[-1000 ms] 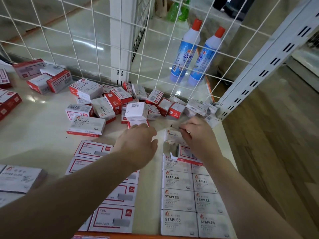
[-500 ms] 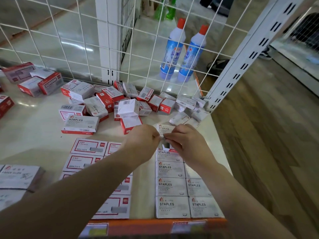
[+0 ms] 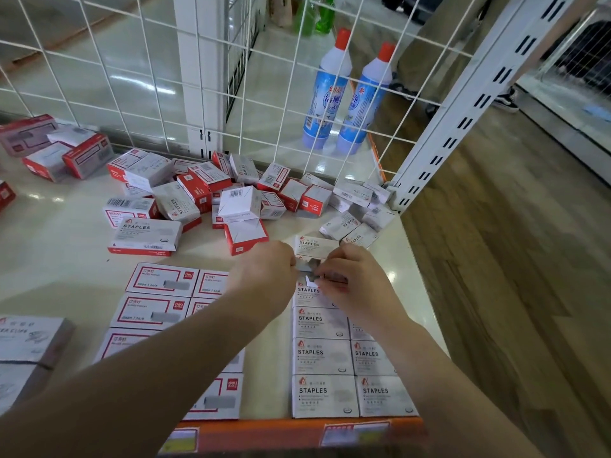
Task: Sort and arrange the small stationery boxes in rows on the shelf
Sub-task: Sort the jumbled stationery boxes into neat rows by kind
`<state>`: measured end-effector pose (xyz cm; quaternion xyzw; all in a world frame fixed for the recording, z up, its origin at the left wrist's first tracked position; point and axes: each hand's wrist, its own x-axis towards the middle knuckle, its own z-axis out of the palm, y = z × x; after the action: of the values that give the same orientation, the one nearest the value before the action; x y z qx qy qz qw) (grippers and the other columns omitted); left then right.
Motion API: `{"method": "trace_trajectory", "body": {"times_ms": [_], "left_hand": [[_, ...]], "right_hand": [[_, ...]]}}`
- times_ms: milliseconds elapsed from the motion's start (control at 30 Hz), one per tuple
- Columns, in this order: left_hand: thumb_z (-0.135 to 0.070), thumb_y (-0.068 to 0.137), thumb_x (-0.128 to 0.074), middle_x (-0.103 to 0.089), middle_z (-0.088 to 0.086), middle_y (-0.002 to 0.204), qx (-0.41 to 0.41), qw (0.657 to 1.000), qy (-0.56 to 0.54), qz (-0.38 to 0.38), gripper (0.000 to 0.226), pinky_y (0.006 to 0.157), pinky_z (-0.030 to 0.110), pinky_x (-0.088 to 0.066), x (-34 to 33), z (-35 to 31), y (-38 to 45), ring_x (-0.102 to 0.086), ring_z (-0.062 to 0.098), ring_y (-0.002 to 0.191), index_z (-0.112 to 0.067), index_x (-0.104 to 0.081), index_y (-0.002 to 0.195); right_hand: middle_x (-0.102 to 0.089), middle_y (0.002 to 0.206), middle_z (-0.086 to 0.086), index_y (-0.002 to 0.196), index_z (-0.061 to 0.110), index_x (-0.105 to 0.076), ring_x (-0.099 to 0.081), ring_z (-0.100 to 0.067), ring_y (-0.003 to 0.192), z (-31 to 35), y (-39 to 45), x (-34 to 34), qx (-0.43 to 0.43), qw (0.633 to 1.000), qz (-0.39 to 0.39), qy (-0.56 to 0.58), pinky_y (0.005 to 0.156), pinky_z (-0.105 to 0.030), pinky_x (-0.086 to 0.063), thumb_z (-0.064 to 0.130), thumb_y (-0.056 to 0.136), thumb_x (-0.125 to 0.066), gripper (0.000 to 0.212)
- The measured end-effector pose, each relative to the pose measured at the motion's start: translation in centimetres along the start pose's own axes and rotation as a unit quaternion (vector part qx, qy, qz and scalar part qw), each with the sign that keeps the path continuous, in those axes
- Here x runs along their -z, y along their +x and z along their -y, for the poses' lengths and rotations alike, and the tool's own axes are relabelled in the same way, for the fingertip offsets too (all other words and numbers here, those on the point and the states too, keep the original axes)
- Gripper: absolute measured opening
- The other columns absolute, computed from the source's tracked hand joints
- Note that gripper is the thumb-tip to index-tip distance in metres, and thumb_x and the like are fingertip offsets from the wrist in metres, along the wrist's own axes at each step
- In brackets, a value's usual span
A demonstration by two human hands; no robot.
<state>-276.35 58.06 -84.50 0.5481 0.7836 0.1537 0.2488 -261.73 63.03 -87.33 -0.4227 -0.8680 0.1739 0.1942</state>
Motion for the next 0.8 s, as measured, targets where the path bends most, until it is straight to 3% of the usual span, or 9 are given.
{"method": "trace_trajectory", "body": {"times_ms": [367, 600, 800], "left_hand": [[-0.018, 0.095, -0.047, -0.064, 0.003, 0.103, 0.002, 1.000, 0.009, -0.002, 0.022, 0.072, 0.027, -0.046, -0.04, 0.09, -0.31, -0.057, 0.020, 0.087, -0.016, -0.062, 0.110], [-0.021, 0.096, -0.045, -0.061, 0.002, 0.097, -0.010, 1.000, 0.019, -0.007, 0.021, 0.064, 0.025, -0.040, -0.07, -0.11, -0.09, -0.051, 0.017, 0.078, -0.015, -0.061, 0.108], [-0.027, 0.093, -0.050, -0.065, 0.003, 0.104, -0.010, 1.000, -0.012, -0.026, 0.022, 0.079, 0.031, -0.048, -0.02, 0.00, 0.26, -0.058, 0.022, 0.095, -0.015, -0.064, 0.105]], "right_hand": [[-0.054, 0.088, 0.002, 0.081, 0.014, -0.074, -0.048, -0.011, 0.091, -0.39, -0.47, -0.36, 0.013, 1.000, -0.002, 0.002, 0.078, -0.008, -0.034, -0.003, 0.073, -0.066, 0.020], [-0.056, 0.089, -0.001, 0.084, 0.013, -0.074, -0.054, -0.023, 0.091, -0.24, -0.56, -0.68, 0.015, 1.000, -0.006, 0.018, 0.076, -0.028, -0.047, -0.006, 0.074, -0.059, 0.026], [-0.047, 0.089, 0.007, 0.085, 0.012, -0.072, -0.050, -0.022, 0.096, -0.03, -0.51, -0.37, 0.005, 1.000, 0.017, 0.025, 0.081, -0.030, -0.044, -0.005, 0.075, -0.055, 0.026]]}}
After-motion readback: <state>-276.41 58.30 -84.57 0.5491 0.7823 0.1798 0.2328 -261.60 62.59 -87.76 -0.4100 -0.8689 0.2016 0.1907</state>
